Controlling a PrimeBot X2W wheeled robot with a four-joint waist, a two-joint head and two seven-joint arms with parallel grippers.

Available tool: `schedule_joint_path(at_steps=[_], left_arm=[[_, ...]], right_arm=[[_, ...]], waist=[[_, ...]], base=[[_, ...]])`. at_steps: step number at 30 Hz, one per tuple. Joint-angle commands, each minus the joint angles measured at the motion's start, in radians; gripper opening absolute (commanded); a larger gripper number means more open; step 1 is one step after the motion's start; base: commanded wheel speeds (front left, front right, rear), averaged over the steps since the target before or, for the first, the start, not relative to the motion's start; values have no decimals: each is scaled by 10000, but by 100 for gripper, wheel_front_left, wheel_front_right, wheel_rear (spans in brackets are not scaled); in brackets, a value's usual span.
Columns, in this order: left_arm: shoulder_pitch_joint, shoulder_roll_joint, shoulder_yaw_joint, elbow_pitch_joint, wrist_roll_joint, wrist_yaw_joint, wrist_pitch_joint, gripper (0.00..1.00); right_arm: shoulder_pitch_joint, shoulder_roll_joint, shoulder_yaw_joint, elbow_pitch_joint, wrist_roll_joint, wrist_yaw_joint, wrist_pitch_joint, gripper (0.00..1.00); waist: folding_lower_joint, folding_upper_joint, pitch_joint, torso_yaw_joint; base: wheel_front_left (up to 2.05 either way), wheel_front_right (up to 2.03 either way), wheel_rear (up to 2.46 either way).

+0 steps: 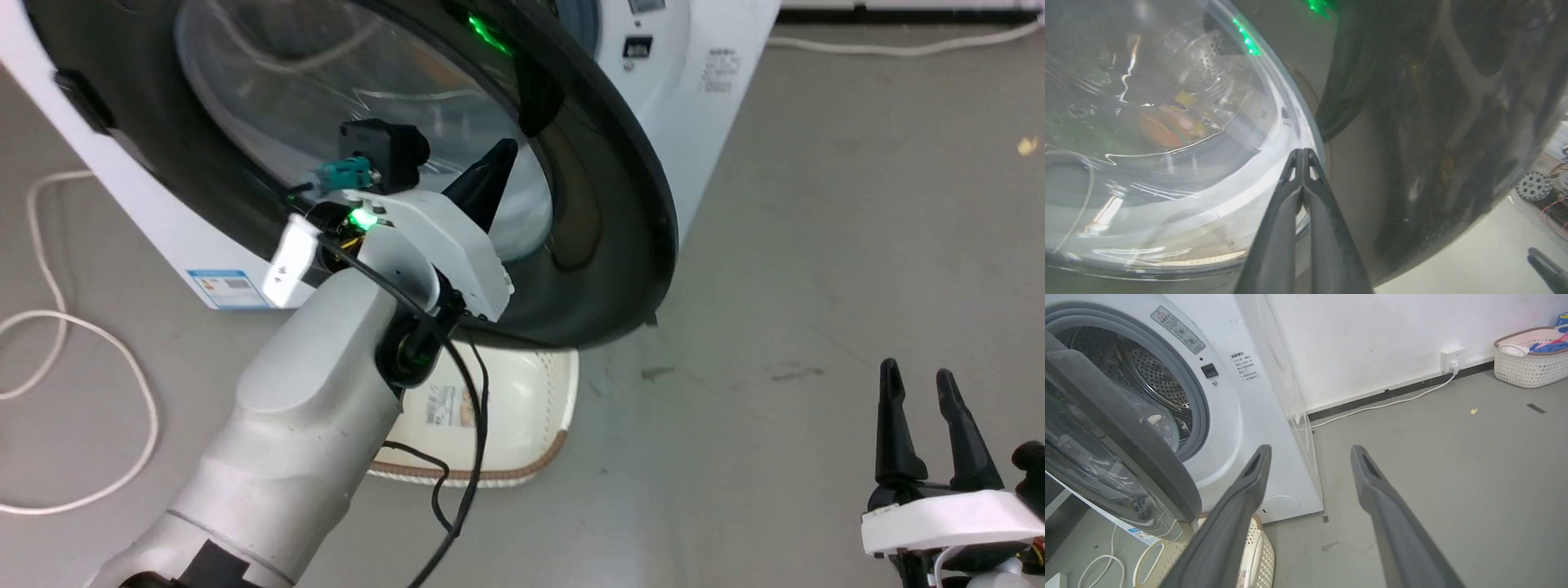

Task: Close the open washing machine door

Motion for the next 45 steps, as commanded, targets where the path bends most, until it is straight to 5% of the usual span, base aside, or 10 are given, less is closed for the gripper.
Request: schedule_joint_path(at_steps=[1,6,12,19,24,27,34,45], left_arm=[[104,47,142,-55,-237,-116,93,0],[475,450,837,-811,-865,-55,-103,0],[1367,1500,1850,-2040,-810,820,-1229,0],[3068,2692,2709,-3794,517,2186,-2016,0],[4605,2936,3478,-5275,1827,2609,-2066,0],[6121,2780,3938,-6002,2611,2220,-2069,0],[7460,2204,4047,-5803,2576,1185,-2071,0],[8694,1167,4327,-4834,2240,1019,-2071,0]], right_arm=[[73,-8,-18,32,-47,-6,-45,100],[390,-8,-13,133,-190,-6,-45,100],[666,-8,219,228,-262,-6,-45,100],[901,-8,451,92,-361,-6,-45,100],[1041,-8,518,-77,-462,-6,-45,100],[1201,-8,590,-141,-493,-6,-45,100],[1332,-8,738,-155,-468,-6,-45,100],[1505,-8,1268,-127,-510,-6,-45,100]], waist=[[-1,-1,-380,273],[-1,-1,-1163,776],[-1,-1,-1939,1162],[-1,-1,-2242,1404],[-1,-1,-2239,1497],[-1,-1,-2225,1536],[-1,-1,-2185,1507],[-1,-1,-2128,1452]], base=[[0,0,0],[0,0,0],[0,0,0],[0,0,0],[0,0,0],[0,0,0],[0,0,0],[0,0,0]])
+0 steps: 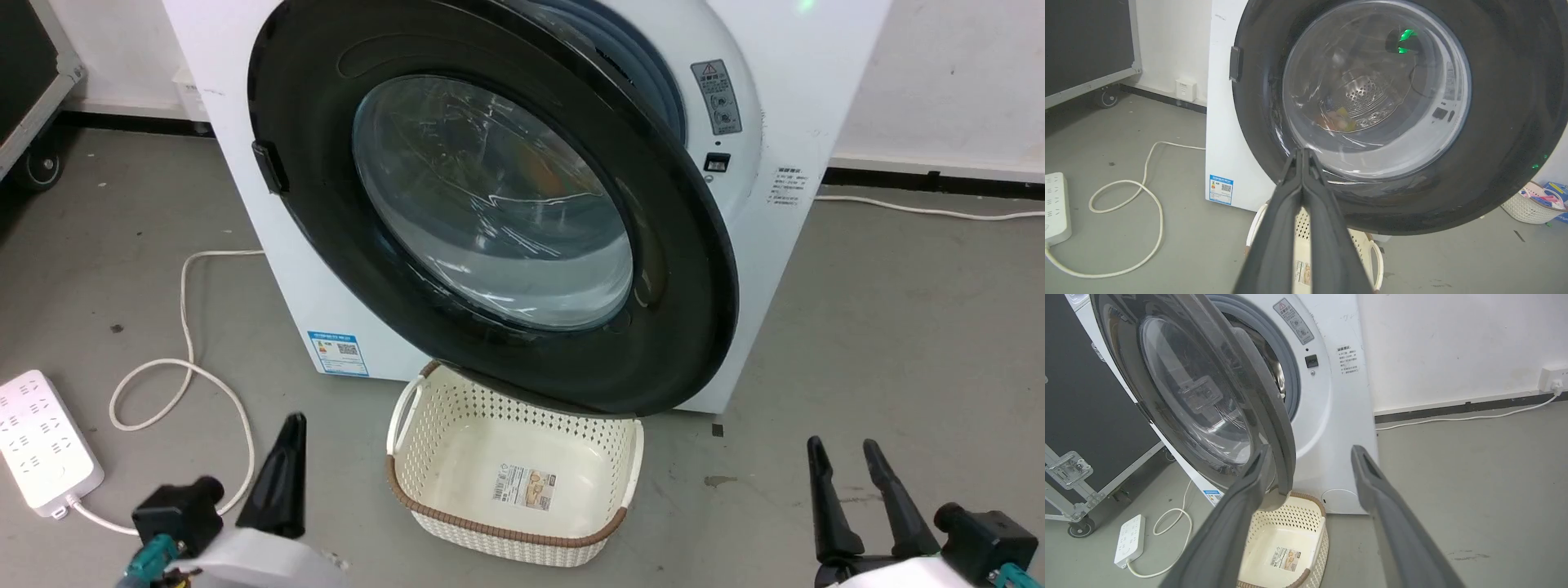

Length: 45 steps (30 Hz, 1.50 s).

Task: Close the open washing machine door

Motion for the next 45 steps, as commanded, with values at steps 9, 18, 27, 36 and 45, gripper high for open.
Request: schedule_joint_path(at_steps=[9,18,27,36,45], left_arm=[[149,-247,169,471,161,150,-52,0],[-41,-309,337,353,514,189,-53,100],[-233,-371,446,-94,1064,226,-53,100],[-588,-590,430,-341,1503,53,-53,100],[-1127,-1045,607,-282,1894,-347,-53,100]], right_arm=[[195,-10,147,81,-224,-6,-45,42],[62,-10,2,127,-724,-6,-45,0],[-637,-10,636,-247,-932,-6,569,0],[-2443,-10,885,1112,-1153,-6,898,0],[-4054,-10,281,2425,-1397,-6,485,0]], waist=[[0,0,35,100],[0,0,12,148],[0,0,317,360],[0,0,891,741],[0,0,1819,1096]], base=[[0,0,0],[0,0,0],[0,0,0],[0,0,0],[0,0,0]])
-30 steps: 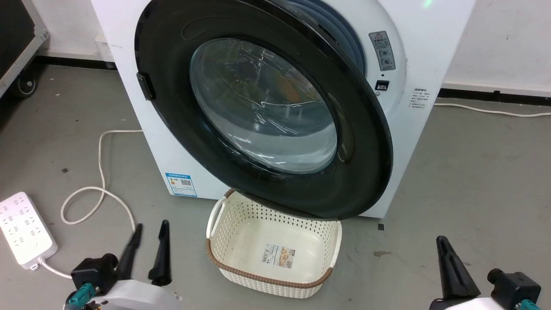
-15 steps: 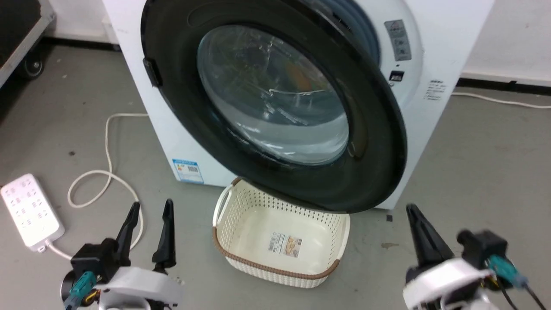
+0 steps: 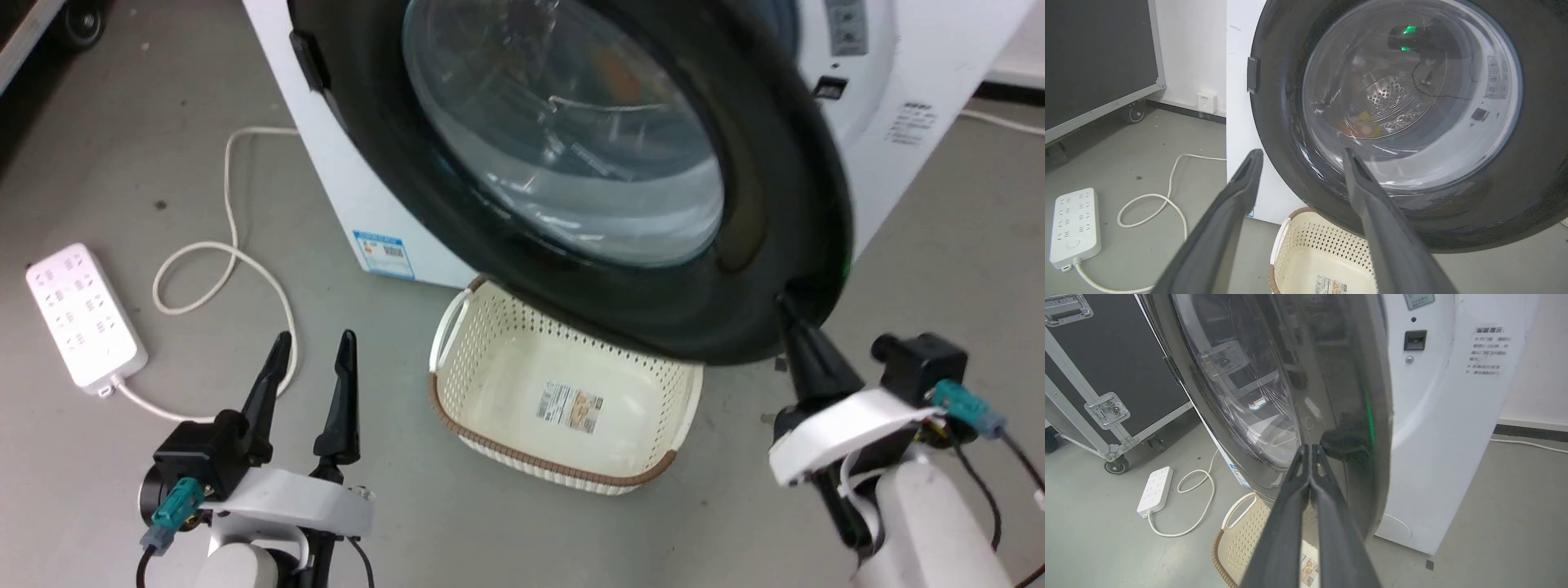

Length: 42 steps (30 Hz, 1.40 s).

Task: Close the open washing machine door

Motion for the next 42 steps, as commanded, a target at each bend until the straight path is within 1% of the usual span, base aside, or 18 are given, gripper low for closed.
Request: schedule_joint_path(at_steps=[1,14,18,25,37,42], left_arm=[[-152,-59,84,9,120,-87,-55,100],[-614,-453,411,40,549,-589,-55,100],[-861,-631,576,2,701,-802,-55,100],[-1130,-840,849,-42,867,-1000,-55,100],[-1238,-1128,1338,-80,1126,-1221,-55,100],[-1207,-1204,1484,2,1216,-1291,-55,100]], right_arm=[[-301,-12,-168,114,-75,-11,-120,0],[-1926,-12,-1535,499,-778,-11,-374,0],[-2779,-12,-2174,619,-1214,-11,-383,0],[-3640,-12,-2676,754,-1600,-11,-389,0],[-4373,-12,-3315,711,-1873,-11,-482,0],[-4529,-12,-3545,630,-1874,-11,-534,0]], waist=[[-2,-1,183,92],[-2,-1,990,283],[-2,-1,1495,349],[-2,-1,1959,399],[-2,-1,2218,421],[-2,-1,2077,313]], base=[[0,0,0],[0,0,0],[0,0,0],[0,0,0],[0,0,0],[0,0,0]])
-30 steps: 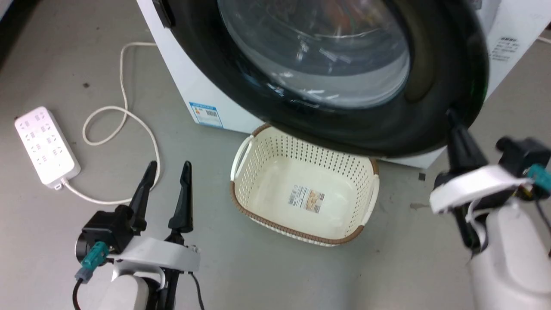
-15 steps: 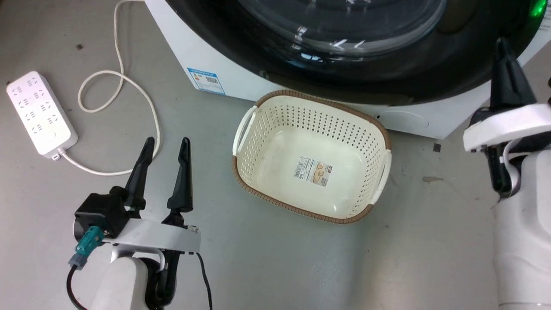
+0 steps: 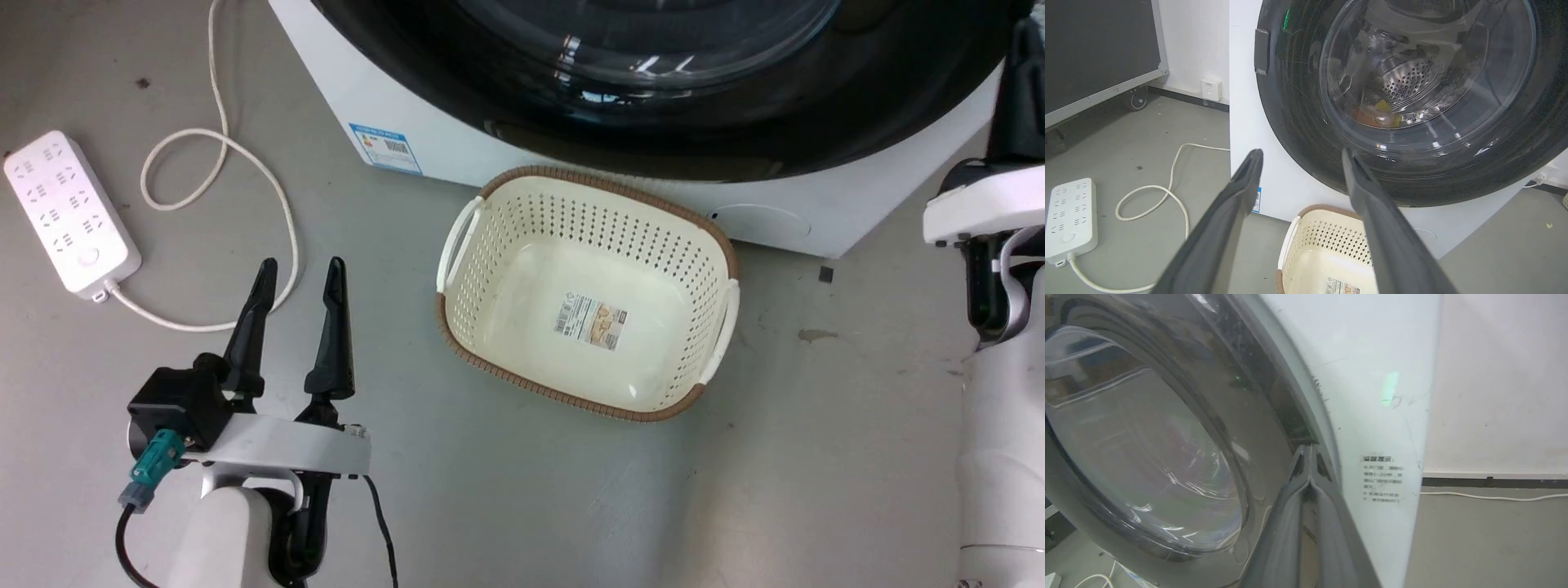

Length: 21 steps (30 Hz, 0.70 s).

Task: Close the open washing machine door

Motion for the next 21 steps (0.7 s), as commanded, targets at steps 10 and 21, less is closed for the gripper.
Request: schedule_joint_path(at_steps=[10,21], left_arm=[[466,-62,493,328,285,-125,-55,100],[1459,-8,791,434,591,-112,-55,100]], right_arm=[[1482,-22,737,-1492,447,-9,-136,0],[4938,-22,1816,-2273,778,-9,200,0]], waist=[[-1,-1,-1885,-840],[-1,-1,-3621,-1738]], base=[[0,0,0],[0,0,0]])
